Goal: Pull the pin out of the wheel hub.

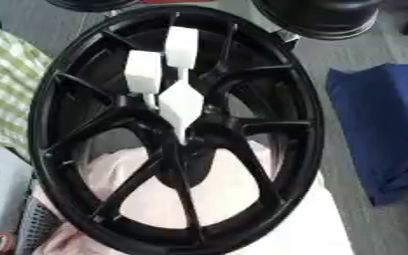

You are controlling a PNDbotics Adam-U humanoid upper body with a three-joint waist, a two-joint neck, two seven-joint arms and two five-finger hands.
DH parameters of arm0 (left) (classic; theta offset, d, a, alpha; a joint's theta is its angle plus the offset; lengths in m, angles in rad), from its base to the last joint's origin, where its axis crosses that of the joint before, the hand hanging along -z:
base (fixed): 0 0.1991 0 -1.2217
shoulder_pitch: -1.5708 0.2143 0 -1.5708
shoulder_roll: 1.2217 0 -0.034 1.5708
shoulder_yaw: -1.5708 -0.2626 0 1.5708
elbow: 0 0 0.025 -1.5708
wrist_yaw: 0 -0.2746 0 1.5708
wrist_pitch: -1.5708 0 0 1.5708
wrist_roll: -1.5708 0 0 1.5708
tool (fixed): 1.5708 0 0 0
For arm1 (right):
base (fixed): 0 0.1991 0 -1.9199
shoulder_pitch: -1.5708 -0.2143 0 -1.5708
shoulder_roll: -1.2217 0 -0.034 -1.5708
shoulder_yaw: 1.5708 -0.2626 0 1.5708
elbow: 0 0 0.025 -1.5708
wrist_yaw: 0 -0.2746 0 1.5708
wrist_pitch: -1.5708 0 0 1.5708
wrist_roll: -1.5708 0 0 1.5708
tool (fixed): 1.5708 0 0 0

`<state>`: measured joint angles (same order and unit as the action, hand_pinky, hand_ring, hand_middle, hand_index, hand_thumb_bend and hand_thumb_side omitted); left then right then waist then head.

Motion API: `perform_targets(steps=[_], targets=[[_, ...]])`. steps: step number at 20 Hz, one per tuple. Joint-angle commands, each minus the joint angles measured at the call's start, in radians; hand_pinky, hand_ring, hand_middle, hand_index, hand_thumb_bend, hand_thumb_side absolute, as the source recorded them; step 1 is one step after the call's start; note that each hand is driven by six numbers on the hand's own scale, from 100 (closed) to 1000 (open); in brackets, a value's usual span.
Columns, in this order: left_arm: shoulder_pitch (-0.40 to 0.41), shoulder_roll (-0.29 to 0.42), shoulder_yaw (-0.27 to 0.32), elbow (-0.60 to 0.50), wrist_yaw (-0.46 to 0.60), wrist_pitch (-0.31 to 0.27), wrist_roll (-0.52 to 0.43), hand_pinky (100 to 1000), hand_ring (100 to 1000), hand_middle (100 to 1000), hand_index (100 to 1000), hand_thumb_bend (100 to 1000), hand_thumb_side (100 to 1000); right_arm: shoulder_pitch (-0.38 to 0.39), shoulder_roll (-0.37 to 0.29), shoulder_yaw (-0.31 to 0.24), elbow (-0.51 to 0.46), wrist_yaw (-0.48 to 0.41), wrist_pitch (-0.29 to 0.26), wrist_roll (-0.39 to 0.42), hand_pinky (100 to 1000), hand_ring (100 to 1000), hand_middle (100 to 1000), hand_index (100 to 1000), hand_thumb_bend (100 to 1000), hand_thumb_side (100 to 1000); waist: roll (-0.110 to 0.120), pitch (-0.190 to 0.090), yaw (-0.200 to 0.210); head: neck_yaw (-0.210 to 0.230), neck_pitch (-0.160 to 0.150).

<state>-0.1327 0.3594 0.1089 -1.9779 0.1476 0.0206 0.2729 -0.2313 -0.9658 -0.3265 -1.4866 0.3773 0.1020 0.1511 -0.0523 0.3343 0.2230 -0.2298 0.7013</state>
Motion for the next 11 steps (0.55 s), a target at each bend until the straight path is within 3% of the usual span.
perform_targets(steps=[1, 3, 6, 11], targets=[[-0.004, 0.017, 0.01, -0.022, 0.003, -0.001, 0.003, 719, 770, 620, 686, 273, 765, -0.023, -0.023, -0.017, -0.035, -0.049, 0.0, -0.052, 878, 879, 780, 846, 189, 479, 0.001, -0.025, 0.002, 0.001, -0.007], [-0.005, 0.017, 0.009, -0.022, 0.003, -0.001, 0.002, 719, 771, 620, 686, 273, 765, -0.042, -0.018, -0.005, -0.071, -0.143, -0.011, -0.114, 880, 852, 723, 801, 100, 517, 0.0, -0.024, 0.005, 0.0, -0.008], [-0.007, 0.016, 0.007, -0.022, 0.004, 0.0, 0.001, 719, 771, 620, 686, 273, 765, -0.073, -0.016, 0.033, -0.142, -0.312, -0.042, -0.201, 879, 819, 659, 761, 100, 558, 0.0, -0.024, 0.013, -0.004, -0.01], [-0.013, 0.015, 0.001, -0.022, 0.007, -0.001, -0.005, 718, 771, 620, 686, 275, 764, -0.156, -0.013, 0.133, -0.295, -0.561, -0.074, -0.255, 873, 777, 600, 718, 100, 559, -0.002, -0.026, 0.026, -0.018, -0.006]])
